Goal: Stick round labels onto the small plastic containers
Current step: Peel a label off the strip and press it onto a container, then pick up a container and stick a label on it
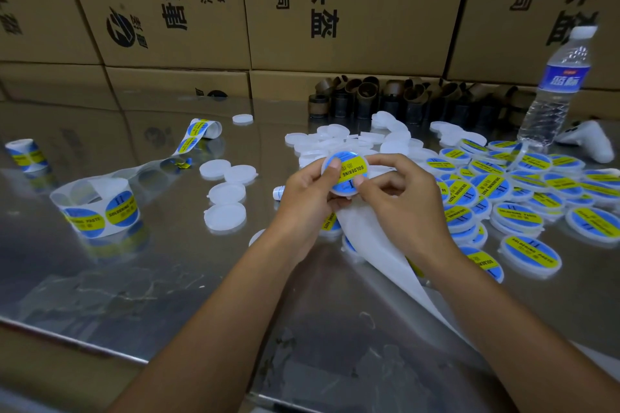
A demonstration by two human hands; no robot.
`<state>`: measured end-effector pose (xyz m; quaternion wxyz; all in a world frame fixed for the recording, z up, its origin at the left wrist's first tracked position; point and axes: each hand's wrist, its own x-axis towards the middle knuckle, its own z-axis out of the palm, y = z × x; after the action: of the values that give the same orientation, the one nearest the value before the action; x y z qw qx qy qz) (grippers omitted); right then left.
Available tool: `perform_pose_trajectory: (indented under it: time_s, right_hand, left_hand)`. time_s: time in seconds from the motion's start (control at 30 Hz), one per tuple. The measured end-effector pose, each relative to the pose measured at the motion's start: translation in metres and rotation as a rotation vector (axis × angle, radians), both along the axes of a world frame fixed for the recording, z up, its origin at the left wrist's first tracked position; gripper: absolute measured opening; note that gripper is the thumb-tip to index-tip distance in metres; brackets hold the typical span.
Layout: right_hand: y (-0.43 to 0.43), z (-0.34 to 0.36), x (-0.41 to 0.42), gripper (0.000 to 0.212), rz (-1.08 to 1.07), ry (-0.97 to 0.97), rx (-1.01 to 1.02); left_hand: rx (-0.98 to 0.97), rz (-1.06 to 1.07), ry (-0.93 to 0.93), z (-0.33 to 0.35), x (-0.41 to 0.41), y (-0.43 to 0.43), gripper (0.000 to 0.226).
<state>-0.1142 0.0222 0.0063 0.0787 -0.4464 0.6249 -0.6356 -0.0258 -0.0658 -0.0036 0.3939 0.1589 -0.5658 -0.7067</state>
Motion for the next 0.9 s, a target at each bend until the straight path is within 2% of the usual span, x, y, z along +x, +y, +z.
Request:
perform_pose_trajectory:
  time_s: [0.3, 0.4, 0.53, 0.67, 0.8, 0.9]
  right_hand:
    - [0.0, 0.003, -0.009, 0.021, 0.007, -0.048, -0.022]
    - [0.0, 0.003, -0.019, 0.025, -0.081, -0.075, -0.061]
    - [0.001, -0.001, -0.037, 0.017, -0.325, -0.069, -0.056]
    - [0.006, -0.007, -0.051, 0.016, -0.58, -0.008, 0.123]
    - [0.006, -0.011, -0.053, 0.024, -0.617, 0.039, 0.305]
    - [0.007, -0.012, -0.052, 0.023, -0.626, 0.156, 0.422]
  left_hand:
    - [0.081, 0.078, -0.034, 0.005, 0.0, 0.001, 0.031]
    - [0.069, 0.084, -0.037, 0.005, 0.001, 0.002, 0.029]
    - [0.07, 0.106, -0.052, 0.005, 0.002, 0.002, 0.026]
    - [0.077, 0.137, -0.059, 0.005, 0.003, 0.001, 0.024]
    - [0.077, 0.153, -0.066, 0.005, 0.003, 0.001, 0.024]
    - [0.073, 0.162, -0.072, 0.005, 0.003, 0.001, 0.024]
